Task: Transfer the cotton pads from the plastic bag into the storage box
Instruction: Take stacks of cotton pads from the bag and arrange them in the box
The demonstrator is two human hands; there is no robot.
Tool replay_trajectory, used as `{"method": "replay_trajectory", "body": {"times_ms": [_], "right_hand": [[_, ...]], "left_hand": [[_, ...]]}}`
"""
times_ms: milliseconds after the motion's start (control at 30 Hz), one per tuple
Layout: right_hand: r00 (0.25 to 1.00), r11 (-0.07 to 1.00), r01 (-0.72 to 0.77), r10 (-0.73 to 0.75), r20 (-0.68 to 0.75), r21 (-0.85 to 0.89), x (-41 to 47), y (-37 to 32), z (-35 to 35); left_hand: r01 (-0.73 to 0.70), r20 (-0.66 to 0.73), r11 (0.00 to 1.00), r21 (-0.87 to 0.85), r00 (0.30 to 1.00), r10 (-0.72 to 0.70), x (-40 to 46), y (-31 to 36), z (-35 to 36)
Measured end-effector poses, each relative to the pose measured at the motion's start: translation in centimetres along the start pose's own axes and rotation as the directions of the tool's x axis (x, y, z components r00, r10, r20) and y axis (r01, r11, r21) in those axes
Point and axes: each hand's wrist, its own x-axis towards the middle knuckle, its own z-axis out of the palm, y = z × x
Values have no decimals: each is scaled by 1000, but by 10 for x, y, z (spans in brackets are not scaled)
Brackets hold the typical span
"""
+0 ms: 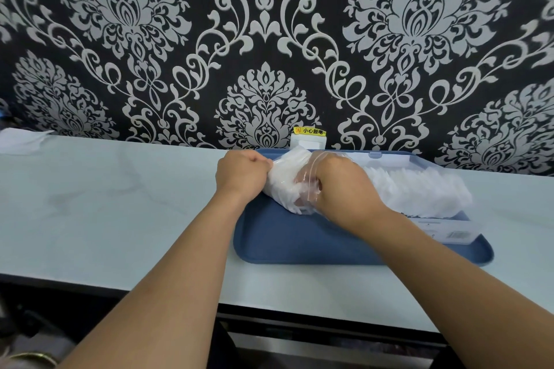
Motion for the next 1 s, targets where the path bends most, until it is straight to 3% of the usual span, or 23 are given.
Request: {"method": "replay_trajectory", "body": {"times_ms": [133,233,367,600,700,867,1000], "right_hand": [[995,998,57,-54,87,-37,-3,0,-7],[990,1000,-3,5,139,-9,2,3,-5],[991,996,-67,74,115,-63,5,5,1],[993,995,29,-18,113,-95,7,12,8],[995,999,33,-33,98,0,7,13,10],[996,960,79,-68,-49,267,-4,19,-8],[997,906,78,-61,-54,416,-13,22,-15]], "left_hand": [[2,8,1000,-8,1000,-2,4,-5,-2],[-4,1,1000,-11,1000,4,4,-6,-1],[-32,-41,999,38,999,33,1,-1,4],[-85,-36,992,94,995,89,4,-1,5],[-99,-63,988,119,992,107,3,-1,6],[-44,-194,989,138,979,70,10,-4,2],[-85,-156,990,112,982,102,9,-4,4]]}}
